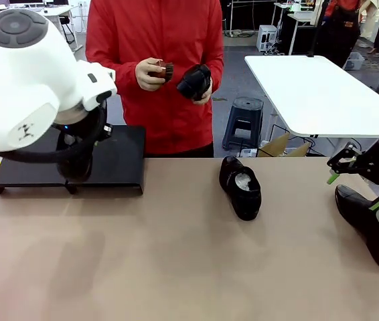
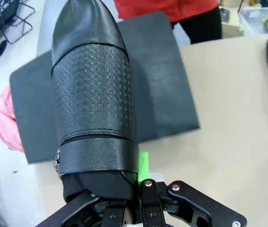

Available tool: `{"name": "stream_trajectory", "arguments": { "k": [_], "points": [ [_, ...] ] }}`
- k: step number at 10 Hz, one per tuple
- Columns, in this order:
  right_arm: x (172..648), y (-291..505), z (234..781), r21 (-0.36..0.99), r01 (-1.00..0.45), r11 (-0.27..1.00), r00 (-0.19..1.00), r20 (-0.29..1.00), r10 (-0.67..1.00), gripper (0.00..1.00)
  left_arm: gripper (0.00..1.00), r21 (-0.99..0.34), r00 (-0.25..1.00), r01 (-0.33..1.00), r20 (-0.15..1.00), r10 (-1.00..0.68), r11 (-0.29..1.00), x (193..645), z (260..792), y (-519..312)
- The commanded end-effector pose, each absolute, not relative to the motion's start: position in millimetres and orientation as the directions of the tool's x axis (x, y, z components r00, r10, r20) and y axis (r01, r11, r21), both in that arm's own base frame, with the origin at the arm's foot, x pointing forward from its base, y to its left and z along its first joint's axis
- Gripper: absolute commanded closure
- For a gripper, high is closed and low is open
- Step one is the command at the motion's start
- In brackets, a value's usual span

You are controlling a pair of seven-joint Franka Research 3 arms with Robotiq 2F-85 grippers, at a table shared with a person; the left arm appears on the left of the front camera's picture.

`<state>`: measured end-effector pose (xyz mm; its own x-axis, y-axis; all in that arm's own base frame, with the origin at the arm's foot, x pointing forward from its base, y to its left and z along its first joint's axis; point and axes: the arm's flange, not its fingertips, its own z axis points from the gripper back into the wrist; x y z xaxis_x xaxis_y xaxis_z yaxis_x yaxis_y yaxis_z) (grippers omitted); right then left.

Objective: Organize the shoes by placing them on the stand.
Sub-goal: Place the Shoe from the middle of the table onto the Shoes Stand.

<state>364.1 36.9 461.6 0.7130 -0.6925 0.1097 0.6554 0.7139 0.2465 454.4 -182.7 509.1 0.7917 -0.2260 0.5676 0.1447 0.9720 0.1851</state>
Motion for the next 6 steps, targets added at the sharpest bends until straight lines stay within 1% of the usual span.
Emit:
{"name": "stream_trajectory", "arguments": {
  "k": [1,3,6],
  "points": [
    [364,36,462,0.246,0.657,0.713,0.711,0.113,-0.694,0.00,1.00,0.243,0.763,0.170,0.581,-0.283,0.955,498,513,-183],
    [364,36,462,0.246,0.657,0.713,0.711,0.113,-0.694,0.00,1.00,0.266,0.771,0.160,0.567,-0.289,0.950,529,502,-176],
    [364,36,462,0.246,0.657,0.713,0.711,0.113,-0.694,0.00,1.00,0.214,0.772,0.152,0.583,-0.252,0.965,548,479,-175]
  ]
}}
